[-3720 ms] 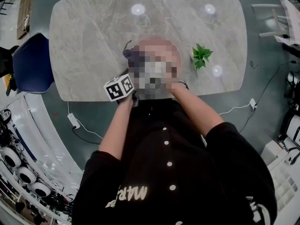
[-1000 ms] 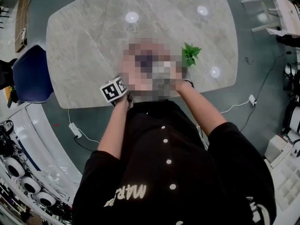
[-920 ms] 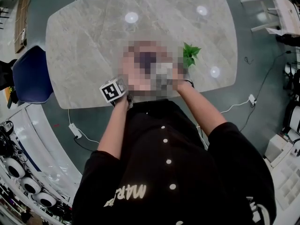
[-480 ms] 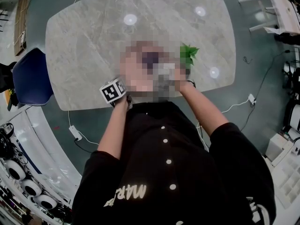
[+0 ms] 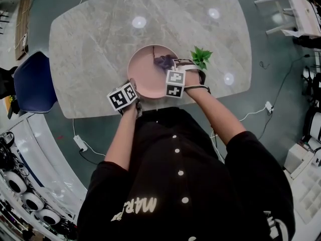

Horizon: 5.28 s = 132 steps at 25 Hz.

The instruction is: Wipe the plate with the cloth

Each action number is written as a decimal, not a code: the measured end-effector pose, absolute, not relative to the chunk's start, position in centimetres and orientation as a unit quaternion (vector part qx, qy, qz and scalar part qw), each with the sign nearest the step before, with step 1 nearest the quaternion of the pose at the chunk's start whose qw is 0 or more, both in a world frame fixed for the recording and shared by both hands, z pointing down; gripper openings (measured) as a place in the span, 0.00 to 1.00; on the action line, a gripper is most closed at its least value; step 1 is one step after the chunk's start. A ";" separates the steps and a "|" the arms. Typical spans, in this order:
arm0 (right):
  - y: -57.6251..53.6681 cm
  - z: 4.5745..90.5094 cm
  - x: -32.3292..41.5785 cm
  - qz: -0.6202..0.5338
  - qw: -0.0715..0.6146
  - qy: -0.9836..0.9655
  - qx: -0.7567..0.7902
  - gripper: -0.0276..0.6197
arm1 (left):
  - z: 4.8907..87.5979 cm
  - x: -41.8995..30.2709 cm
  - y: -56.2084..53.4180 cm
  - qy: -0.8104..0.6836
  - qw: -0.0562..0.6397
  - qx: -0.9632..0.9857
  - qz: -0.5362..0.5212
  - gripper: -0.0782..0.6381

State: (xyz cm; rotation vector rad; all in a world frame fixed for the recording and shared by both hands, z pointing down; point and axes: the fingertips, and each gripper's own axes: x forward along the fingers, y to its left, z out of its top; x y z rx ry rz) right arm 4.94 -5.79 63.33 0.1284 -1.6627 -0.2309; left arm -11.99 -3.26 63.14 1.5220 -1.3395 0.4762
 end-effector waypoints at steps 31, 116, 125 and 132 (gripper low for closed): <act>-1.4 59.1 -4.7 0.106 0.466 -0.871 0.110 0.26 | 63.2 -11.8 -3.2 -0.544 0.536 0.626 0.156 0.15; 0.8 63.6 3.1 -0.052 0.656 -0.744 -0.114 0.26 | 63.2 -12.0 -3.2 -0.545 0.525 0.628 0.183 0.15; -0.6 63.8 4.0 -0.052 0.672 -0.735 -0.080 0.26 | 63.3 -12.0 -3.4 -0.545 0.522 0.629 0.187 0.15; -0.4 63.8 4.0 -0.048 0.669 -0.738 -0.074 0.26 | 63.3 -11.8 -3.3 -0.543 0.519 0.632 0.192 0.15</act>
